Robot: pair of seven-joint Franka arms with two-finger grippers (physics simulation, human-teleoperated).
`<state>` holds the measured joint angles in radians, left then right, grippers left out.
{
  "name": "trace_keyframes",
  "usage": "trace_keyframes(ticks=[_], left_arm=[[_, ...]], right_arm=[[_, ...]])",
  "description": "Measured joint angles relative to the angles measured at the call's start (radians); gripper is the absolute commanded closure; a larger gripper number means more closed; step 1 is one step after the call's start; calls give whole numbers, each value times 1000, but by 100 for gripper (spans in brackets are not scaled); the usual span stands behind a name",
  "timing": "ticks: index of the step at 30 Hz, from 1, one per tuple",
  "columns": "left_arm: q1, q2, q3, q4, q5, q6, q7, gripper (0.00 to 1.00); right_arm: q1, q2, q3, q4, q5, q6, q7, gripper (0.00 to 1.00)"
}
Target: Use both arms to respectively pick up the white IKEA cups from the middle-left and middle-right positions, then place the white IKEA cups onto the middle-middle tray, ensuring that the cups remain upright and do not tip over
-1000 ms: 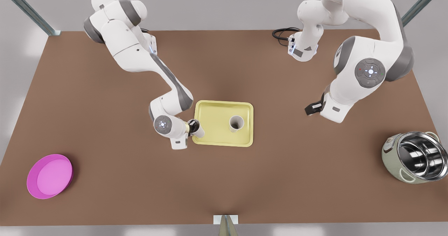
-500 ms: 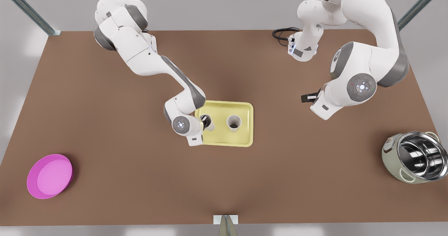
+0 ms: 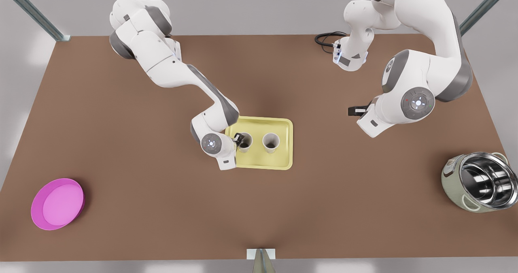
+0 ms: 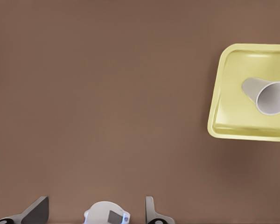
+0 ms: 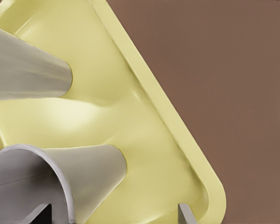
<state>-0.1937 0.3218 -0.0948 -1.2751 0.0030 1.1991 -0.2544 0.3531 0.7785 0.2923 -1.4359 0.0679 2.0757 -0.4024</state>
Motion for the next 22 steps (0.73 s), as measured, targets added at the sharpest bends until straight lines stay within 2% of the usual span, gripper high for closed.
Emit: trace_keyframes(ticks=[5,8,10,12,14,18,22], left_arm=[[0,0,0,0,1,0,18,0],[0,-3,0,1,1,-4,27,0],[1,-5,-1,3,-3,-10,32,0],[2,-6,1,8,-12,-25,36,0],[4,-5,1,14,-18,-37,40,0],[0,-4,-23,61,-30,-59,47,0],[-2,-4,-28,69,-36,-77,52,0]], right_arm=[[-4,-12,0,92,13,-52,2,0],[-37,-103,-4,124,20,-148,23,0],[-132,-142,-45,138,-12,-244,71,0],[-214,-154,-117,174,-136,-325,120,0],[-281,-238,-172,220,-176,-387,162,0],[-298,-578,-215,-13,-174,-472,233,0],[-301,-669,-238,-87,-141,-529,290,0]])
